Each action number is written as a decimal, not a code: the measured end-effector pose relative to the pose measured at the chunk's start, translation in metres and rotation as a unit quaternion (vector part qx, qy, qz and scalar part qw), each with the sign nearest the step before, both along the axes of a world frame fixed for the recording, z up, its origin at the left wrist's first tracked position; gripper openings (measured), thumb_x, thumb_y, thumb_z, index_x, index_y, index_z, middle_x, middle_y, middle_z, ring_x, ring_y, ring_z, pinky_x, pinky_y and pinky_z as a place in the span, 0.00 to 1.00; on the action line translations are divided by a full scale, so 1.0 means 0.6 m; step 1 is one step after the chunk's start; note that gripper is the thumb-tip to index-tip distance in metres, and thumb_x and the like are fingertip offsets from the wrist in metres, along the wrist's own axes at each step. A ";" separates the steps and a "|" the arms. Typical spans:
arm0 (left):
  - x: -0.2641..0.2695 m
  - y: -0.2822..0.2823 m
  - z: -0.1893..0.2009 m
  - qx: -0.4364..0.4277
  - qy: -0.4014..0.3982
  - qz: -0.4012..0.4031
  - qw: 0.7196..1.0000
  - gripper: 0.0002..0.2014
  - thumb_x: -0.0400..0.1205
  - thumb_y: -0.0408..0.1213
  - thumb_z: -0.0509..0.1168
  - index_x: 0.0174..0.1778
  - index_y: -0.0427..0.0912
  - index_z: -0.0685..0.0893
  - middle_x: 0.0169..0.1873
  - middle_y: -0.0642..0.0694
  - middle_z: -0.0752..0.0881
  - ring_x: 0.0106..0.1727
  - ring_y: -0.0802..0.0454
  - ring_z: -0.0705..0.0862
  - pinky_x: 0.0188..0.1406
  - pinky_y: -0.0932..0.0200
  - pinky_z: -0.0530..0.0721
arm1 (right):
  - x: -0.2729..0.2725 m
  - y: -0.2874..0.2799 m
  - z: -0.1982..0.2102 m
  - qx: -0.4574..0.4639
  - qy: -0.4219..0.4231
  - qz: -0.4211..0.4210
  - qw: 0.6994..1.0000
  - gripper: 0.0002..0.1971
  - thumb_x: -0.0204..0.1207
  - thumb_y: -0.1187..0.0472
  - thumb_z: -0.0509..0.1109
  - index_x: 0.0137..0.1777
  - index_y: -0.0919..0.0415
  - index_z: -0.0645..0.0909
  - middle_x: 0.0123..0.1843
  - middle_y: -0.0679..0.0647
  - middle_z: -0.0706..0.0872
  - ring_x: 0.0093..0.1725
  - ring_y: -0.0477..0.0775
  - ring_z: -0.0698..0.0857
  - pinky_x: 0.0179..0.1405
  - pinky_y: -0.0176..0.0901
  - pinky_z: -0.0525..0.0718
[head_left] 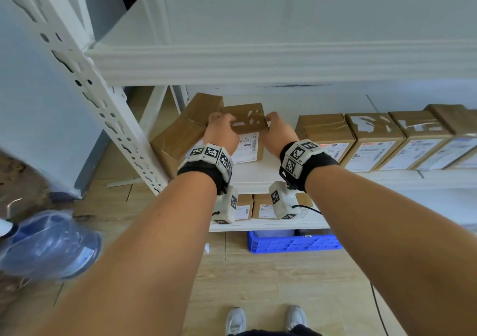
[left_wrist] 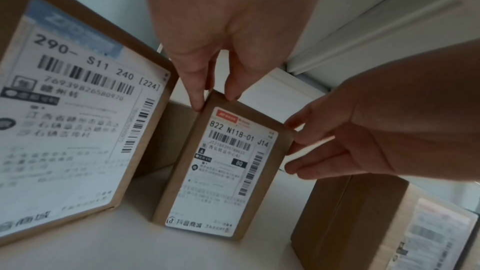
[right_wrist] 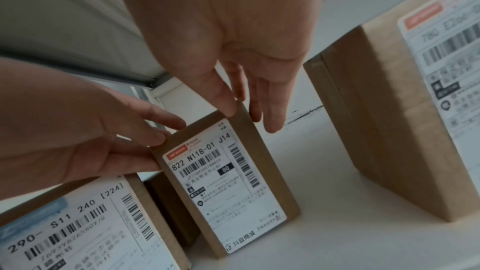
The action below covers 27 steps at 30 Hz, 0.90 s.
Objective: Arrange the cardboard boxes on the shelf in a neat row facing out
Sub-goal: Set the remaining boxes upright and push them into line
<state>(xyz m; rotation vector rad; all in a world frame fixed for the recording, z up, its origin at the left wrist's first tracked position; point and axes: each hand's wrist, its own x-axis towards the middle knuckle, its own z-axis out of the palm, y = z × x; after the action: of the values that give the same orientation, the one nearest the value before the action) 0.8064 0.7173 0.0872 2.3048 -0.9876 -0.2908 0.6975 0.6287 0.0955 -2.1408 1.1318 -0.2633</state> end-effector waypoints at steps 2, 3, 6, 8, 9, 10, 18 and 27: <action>-0.004 -0.001 0.000 -0.013 0.007 0.002 1.000 0.20 0.82 0.23 0.58 0.68 0.40 0.81 0.71 0.40 0.73 0.63 0.44 0.82 0.55 0.67 0.74 | -0.007 -0.004 0.001 -0.006 0.004 -0.012 1.000 0.17 0.81 0.64 0.59 0.69 0.60 0.67 0.53 0.60 0.85 0.44 0.58 0.84 0.28 0.41 0.75; -0.009 -0.003 0.000 -0.018 0.007 0.000 1.000 0.18 0.82 0.26 0.59 0.67 0.41 0.82 0.70 0.40 0.75 0.62 0.45 0.83 0.56 0.65 0.76 | -0.012 -0.006 0.002 -0.012 0.008 -0.016 1.000 0.16 0.80 0.64 0.60 0.67 0.61 0.68 0.52 0.60 0.84 0.43 0.58 0.84 0.26 0.40 0.73; -0.019 -0.011 -0.001 -0.027 0.016 0.007 0.999 0.14 0.84 0.33 0.60 0.63 0.43 0.83 0.67 0.40 0.78 0.55 0.44 0.85 0.56 0.56 0.84 | -0.026 -0.010 0.006 -0.026 0.027 -0.019 0.999 0.16 0.79 0.67 0.60 0.66 0.62 0.68 0.49 0.59 0.82 0.40 0.57 0.81 0.24 0.39 0.71; -0.023 -0.016 -0.001 -0.023 0.012 0.024 0.999 0.13 0.85 0.35 0.59 0.62 0.44 0.83 0.66 0.41 0.77 0.49 0.45 0.86 0.51 0.55 0.85 | -0.034 -0.011 0.009 -0.034 0.044 -0.013 0.998 0.16 0.79 0.69 0.59 0.67 0.64 0.68 0.47 0.59 0.81 0.39 0.56 0.80 0.27 0.40 0.73; -0.024 -0.020 -0.001 -0.018 0.011 0.032 0.999 0.12 0.85 0.36 0.59 0.62 0.44 0.82 0.65 0.41 0.77 0.48 0.46 0.85 0.49 0.55 0.84 | -0.039 -0.012 0.011 -0.037 0.048 -0.010 0.998 0.17 0.78 0.69 0.58 0.67 0.64 0.69 0.48 0.60 0.81 0.41 0.56 0.80 0.31 0.41 0.76; -0.026 -0.023 -0.002 -0.014 0.010 0.036 0.999 0.13 0.85 0.37 0.59 0.64 0.43 0.81 0.66 0.41 0.77 0.49 0.46 0.85 0.48 0.56 0.83 | -0.044 -0.013 0.013 -0.043 0.047 -0.009 0.998 0.17 0.78 0.70 0.58 0.67 0.64 0.70 0.52 0.61 0.82 0.43 0.57 0.80 0.36 0.43 0.78; -0.044 -0.048 -0.001 0.072 0.006 -0.053 0.996 0.28 0.87 0.50 0.56 0.84 0.50 0.61 0.85 0.41 0.52 0.84 0.35 0.57 0.81 0.41 0.64 | -0.094 -0.047 0.023 -0.145 0.023 -0.051 0.988 0.21 0.76 0.73 0.57 0.69 0.63 0.74 0.67 0.62 0.75 0.67 0.62 0.73 0.63 0.49 0.76; -0.098 -0.066 -0.003 0.099 -0.003 -0.078 0.992 0.29 0.87 0.54 0.53 0.84 0.51 0.59 0.86 0.45 0.46 0.85 0.38 0.50 0.82 0.43 0.59 | -0.146 -0.072 -0.002 -0.140 0.086 -0.047 0.985 0.27 0.76 0.73 0.60 0.75 0.59 0.71 0.74 0.60 0.73 0.76 0.61 0.69 0.72 0.55 0.73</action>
<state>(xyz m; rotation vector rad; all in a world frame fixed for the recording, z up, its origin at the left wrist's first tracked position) 0.7476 0.6774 0.0855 2.4097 -1.1920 -0.4650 0.6096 0.5856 0.0946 -2.3950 1.3649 -0.2999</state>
